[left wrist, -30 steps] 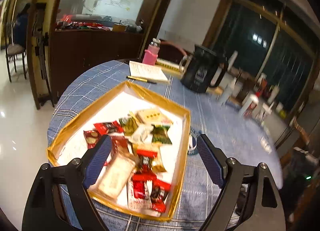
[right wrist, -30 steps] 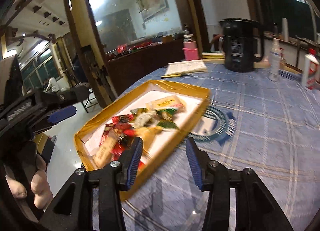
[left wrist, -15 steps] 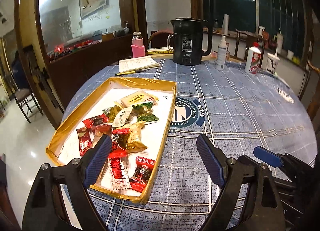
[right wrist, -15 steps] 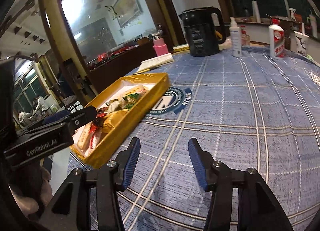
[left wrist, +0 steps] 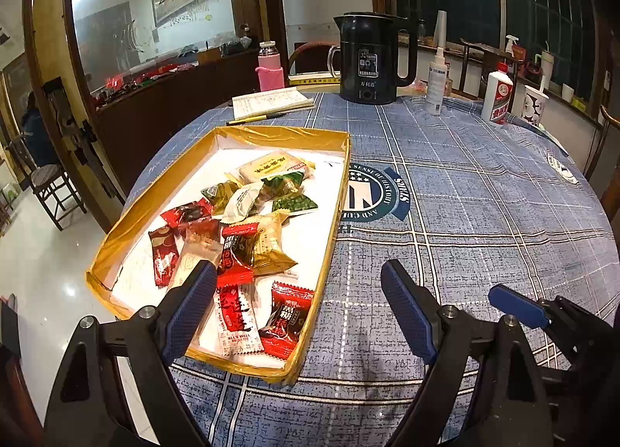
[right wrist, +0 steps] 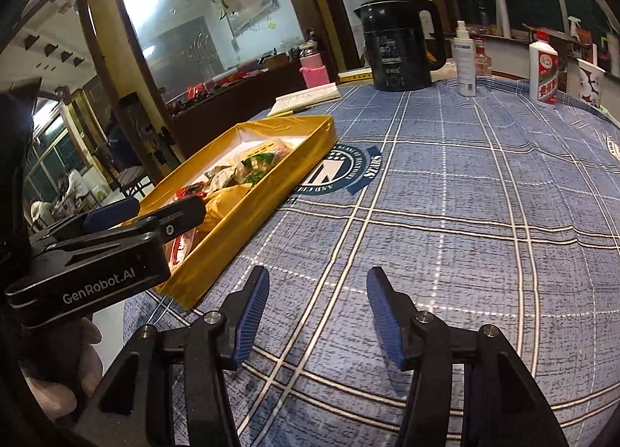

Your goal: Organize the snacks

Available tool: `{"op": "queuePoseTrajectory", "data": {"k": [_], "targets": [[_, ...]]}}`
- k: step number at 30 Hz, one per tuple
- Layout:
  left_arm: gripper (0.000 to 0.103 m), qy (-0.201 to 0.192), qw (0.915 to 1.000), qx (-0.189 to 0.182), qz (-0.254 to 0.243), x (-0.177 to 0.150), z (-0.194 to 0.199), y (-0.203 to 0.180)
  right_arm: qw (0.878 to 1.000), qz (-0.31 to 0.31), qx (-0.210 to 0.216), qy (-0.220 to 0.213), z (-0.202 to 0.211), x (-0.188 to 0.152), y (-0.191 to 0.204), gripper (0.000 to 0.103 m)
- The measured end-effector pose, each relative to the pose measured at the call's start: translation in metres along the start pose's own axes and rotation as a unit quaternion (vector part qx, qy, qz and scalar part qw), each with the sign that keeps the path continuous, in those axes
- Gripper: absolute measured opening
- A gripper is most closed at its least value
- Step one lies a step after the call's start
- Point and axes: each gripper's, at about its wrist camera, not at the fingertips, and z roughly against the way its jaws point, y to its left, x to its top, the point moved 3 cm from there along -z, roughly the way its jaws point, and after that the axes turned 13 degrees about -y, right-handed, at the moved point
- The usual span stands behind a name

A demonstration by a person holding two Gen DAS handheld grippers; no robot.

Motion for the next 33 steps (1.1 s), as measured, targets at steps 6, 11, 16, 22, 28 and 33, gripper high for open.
{"op": "queuePoseTrajectory", "data": {"k": [6, 11, 16, 22, 28, 33], "targets": [[0.087, 0.008, 0.9999, -0.009, 0.010, -0.004, -0.005, 0.006, 1.000, 0.006, -0.001, 0.012, -0.006, -0.005, 0.007, 0.055], [0.087, 0.017, 0.9995, -0.019, 0.021, -0.007, -0.008, 0.010, 1.000, 0.007, -0.001, 0.022, -0.009, -0.008, 0.011, 0.055], [0.087, 0.022, 0.9992, -0.025, 0.023, -0.008, -0.010, 0.010, 1.000, 0.006, 0.000, 0.024, -0.010, -0.008, 0.011, 0.055], [0.087, 0.028, 0.9989, -0.031, 0.023, -0.010, -0.011, 0.007, 1.000, 0.006, 0.002, 0.025, -0.010, -0.010, 0.011, 0.056], [0.087, 0.032, 0.9986, -0.035, 0.023, -0.011, -0.012, 0.005, 1.000, 0.004, 0.003, 0.025, -0.009, -0.010, 0.010, 0.056], [0.087, 0.032, 0.9986, -0.035, 0.024, -0.011, -0.012, 0.005, 1.000, 0.003, 0.004, 0.025, -0.008, -0.010, 0.010, 0.056]]}}
